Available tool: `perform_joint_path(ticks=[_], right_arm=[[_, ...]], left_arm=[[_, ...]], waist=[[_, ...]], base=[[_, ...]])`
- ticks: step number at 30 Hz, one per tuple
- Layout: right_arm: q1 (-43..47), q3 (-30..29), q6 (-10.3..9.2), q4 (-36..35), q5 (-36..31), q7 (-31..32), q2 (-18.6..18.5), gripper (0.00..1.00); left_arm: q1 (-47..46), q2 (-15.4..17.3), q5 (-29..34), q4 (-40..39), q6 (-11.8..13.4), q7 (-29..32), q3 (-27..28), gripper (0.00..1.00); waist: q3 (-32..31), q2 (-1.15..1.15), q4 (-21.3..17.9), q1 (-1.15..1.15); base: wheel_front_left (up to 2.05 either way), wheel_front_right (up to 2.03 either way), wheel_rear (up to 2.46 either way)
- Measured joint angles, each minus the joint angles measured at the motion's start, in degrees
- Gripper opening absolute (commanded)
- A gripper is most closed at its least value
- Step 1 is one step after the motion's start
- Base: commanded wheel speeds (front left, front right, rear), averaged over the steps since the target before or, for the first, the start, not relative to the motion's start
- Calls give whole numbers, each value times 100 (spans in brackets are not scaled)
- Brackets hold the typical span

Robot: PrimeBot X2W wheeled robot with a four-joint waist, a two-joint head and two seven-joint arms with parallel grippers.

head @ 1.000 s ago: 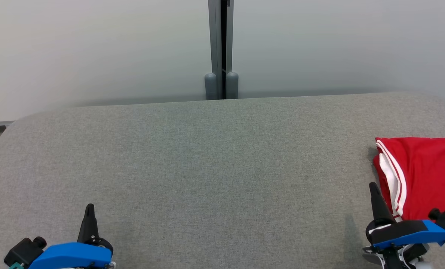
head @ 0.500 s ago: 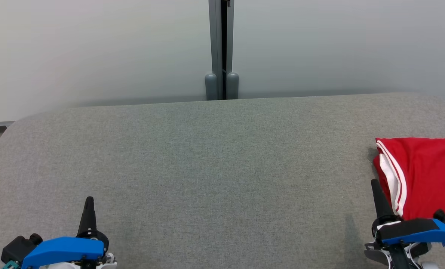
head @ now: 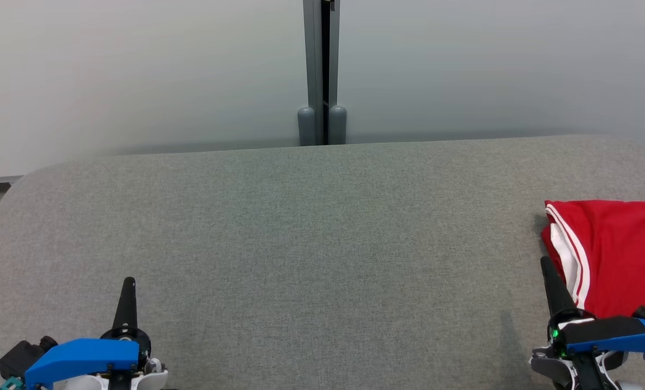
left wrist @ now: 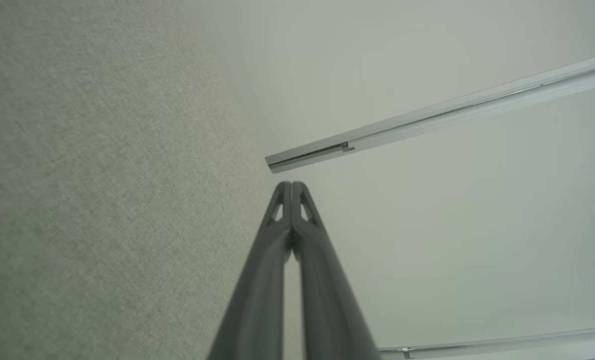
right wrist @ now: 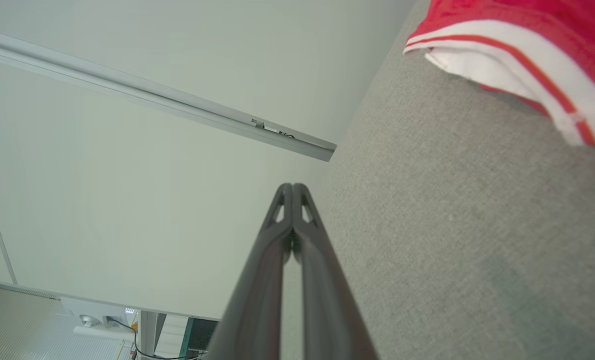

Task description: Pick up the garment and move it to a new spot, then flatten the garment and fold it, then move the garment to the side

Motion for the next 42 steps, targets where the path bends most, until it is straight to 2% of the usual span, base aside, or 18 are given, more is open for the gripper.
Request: perform_joint_path(ticks=[42], right_arm=[[82,-80,0,-405,2006,466,-16,0]], left_arm=[[-175,0,-1969,-341,-3,481,111,0]], waist=[[-31,0,22,0]], base=[[0,0,0]])
